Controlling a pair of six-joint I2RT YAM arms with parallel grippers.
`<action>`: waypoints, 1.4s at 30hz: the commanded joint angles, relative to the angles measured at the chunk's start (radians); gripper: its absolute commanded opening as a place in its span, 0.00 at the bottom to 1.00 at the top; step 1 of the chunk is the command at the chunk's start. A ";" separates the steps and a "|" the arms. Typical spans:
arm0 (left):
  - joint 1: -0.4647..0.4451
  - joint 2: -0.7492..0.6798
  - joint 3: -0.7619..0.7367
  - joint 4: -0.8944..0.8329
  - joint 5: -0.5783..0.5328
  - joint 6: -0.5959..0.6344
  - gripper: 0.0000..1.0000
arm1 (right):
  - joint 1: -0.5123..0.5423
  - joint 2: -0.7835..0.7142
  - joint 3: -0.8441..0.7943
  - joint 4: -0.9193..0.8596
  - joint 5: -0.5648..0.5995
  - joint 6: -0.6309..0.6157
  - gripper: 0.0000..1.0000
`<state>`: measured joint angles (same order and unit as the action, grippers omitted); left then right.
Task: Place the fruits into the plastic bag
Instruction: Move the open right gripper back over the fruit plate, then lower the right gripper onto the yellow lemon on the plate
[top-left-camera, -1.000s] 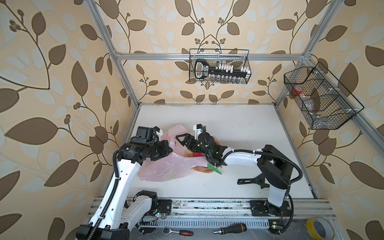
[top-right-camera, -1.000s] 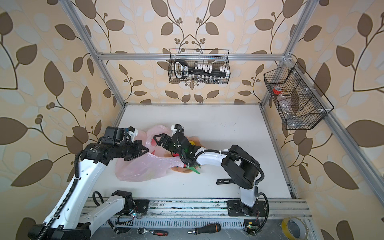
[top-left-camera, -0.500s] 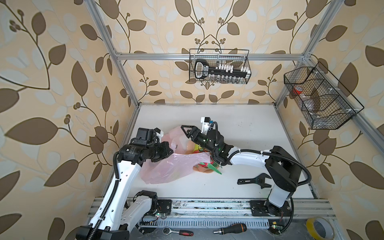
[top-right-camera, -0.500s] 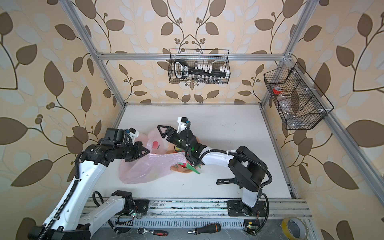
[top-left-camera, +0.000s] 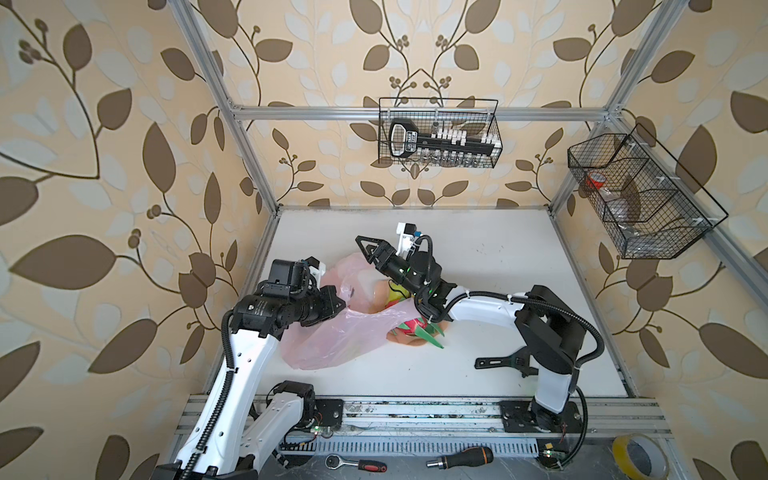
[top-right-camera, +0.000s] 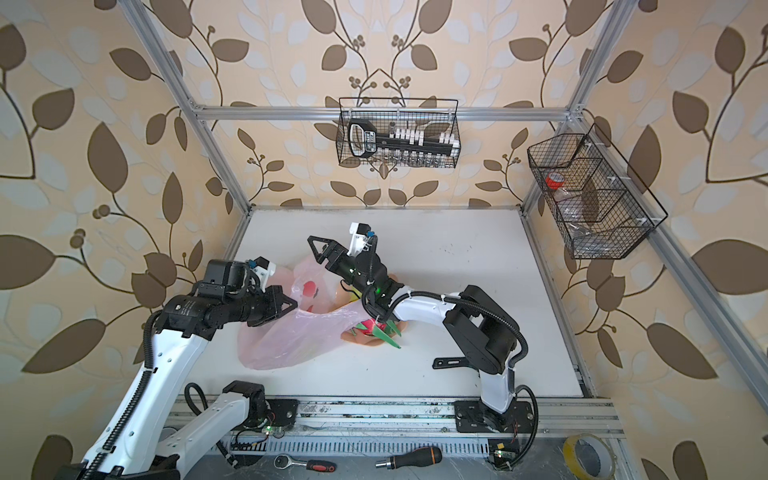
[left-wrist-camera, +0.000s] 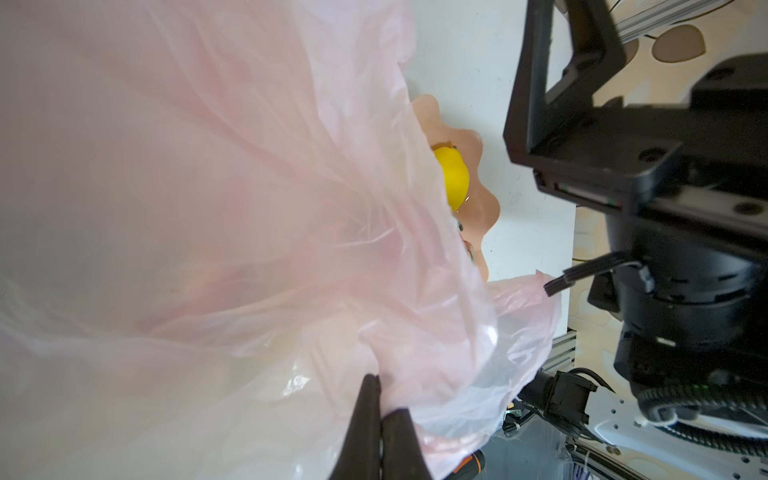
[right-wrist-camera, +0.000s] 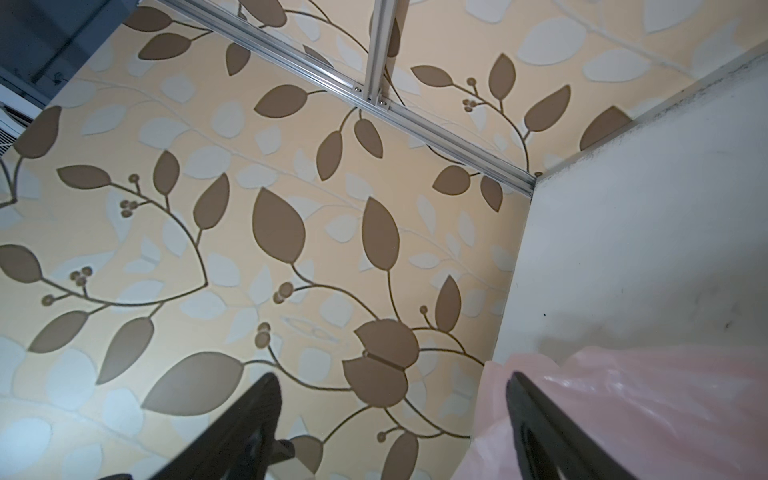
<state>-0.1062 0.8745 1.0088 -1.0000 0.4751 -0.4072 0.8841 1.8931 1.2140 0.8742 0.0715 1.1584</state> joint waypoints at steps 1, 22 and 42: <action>-0.011 -0.023 -0.025 -0.008 0.037 0.012 0.00 | -0.004 0.043 0.068 0.073 0.014 0.006 0.86; -0.010 -0.046 0.039 -0.112 -0.102 0.044 0.00 | -0.096 -0.249 0.035 -0.677 -0.103 -0.206 0.86; -0.010 -0.042 0.040 -0.111 -0.108 0.053 0.00 | -0.142 -0.333 0.070 -1.341 0.096 -0.477 0.85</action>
<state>-0.1062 0.8352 1.0161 -1.0966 0.3809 -0.3737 0.7338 1.5448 1.2659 -0.3916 0.1196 0.7238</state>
